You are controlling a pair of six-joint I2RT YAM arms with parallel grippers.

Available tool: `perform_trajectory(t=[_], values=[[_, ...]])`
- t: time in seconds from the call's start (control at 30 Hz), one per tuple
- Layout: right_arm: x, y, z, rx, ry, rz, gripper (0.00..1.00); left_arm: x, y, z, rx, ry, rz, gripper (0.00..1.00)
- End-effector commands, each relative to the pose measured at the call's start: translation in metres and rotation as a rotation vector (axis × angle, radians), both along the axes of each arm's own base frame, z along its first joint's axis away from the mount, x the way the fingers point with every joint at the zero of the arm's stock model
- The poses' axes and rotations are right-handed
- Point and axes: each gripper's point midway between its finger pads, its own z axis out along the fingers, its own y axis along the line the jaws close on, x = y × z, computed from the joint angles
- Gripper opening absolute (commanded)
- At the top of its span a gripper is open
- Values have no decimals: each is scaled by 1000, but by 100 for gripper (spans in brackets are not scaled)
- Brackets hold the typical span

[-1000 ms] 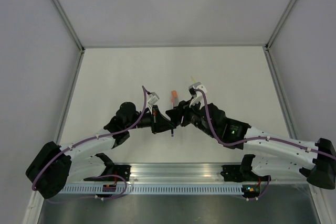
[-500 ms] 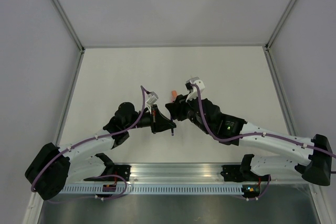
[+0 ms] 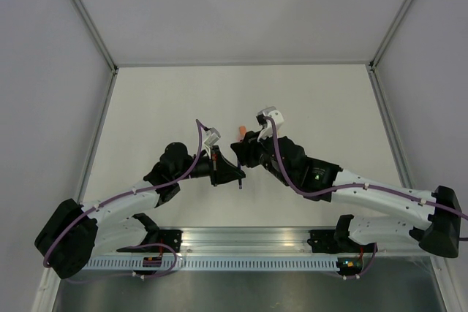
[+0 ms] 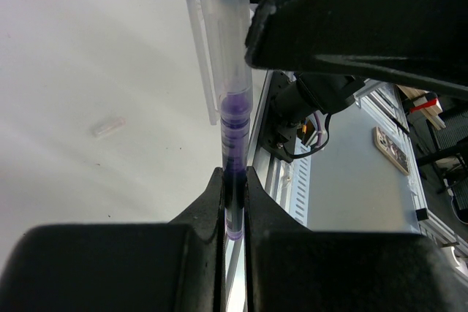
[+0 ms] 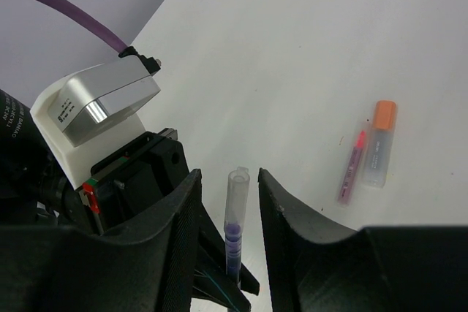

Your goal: Insert the pens into the pen caps

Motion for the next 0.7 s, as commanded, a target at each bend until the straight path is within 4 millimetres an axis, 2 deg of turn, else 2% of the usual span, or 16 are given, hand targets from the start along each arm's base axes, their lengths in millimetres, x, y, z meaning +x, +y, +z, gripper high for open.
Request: perform_trajectory(t=[0.0,0.43,0.67], values=[[6,4,22,29,-35,-19,42,0,-2,18,-50,-77,-17,2],[10,7,23,22,-39,-35,38,0,-2,17,-48,-76,-17,2],[8,8,18,22,-25,-22,31,0,-2,17,-48,-76,-17,2]])
